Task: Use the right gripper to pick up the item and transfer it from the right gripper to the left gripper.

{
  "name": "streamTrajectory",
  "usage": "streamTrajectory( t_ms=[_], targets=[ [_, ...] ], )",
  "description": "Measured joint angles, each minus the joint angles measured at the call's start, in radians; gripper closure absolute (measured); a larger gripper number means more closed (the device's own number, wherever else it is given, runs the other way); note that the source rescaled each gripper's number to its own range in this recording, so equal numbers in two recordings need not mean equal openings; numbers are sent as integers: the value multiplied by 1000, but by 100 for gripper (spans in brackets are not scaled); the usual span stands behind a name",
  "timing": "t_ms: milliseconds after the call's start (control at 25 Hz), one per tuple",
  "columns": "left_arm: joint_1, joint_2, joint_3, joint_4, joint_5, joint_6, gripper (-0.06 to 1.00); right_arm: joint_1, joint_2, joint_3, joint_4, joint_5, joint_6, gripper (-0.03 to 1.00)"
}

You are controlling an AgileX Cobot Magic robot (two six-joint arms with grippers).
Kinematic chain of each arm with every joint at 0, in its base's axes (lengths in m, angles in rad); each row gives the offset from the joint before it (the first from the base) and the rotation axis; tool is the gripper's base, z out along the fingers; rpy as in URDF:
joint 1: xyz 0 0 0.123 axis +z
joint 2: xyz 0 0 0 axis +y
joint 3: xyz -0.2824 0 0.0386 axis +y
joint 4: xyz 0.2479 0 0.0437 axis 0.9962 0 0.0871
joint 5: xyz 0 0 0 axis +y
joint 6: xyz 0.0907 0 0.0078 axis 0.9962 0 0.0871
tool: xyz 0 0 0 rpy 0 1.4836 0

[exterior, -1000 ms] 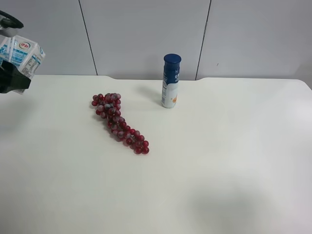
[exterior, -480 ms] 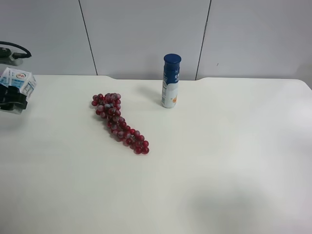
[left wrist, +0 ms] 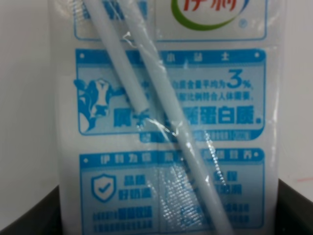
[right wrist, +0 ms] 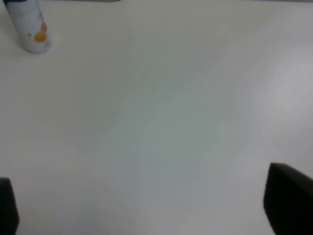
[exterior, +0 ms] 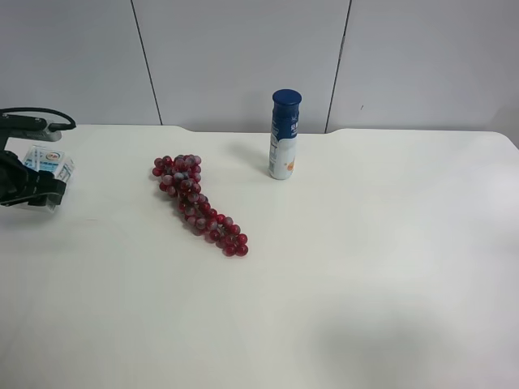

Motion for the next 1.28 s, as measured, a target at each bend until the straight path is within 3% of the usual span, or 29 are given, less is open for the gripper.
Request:
streamTrajectory(
  t_ms=[520, 560, 600, 640, 680, 760, 880, 1040, 1280],
  targets=[
    [0, 66, -1, -1, -28, 0, 94, 0, 0, 0, 0, 0, 0, -2],
    [0, 66, -1, -1, -31, 0, 88, 0, 0, 0, 0, 0, 0, -2],
    [0, 66, -1, -1, -42, 0, 71, 0, 0, 0, 0, 0, 0, -2],
    [0, 66, -1, -1, -56, 0, 42, 0, 0, 0, 0, 0, 0, -2],
    [0, 66, -2, -2, -65, 0, 21, 0, 0, 0, 0, 0, 0, -2],
    [0, 64, -3, -3, -66, 0, 3, 0, 0, 0, 0, 0, 0, -2],
    [0, 46, -3, -4, -56, 0, -3, 0, 0, 0, 0, 0, 0, -2],
    [0, -36, -3, -4, 10, 0, -4, 0, 0, 0, 0, 0, 0, -2],
    [0, -268, -5, -4, 258, -5, -4, 0, 0, 0, 0, 0, 0, -2]
  ],
)
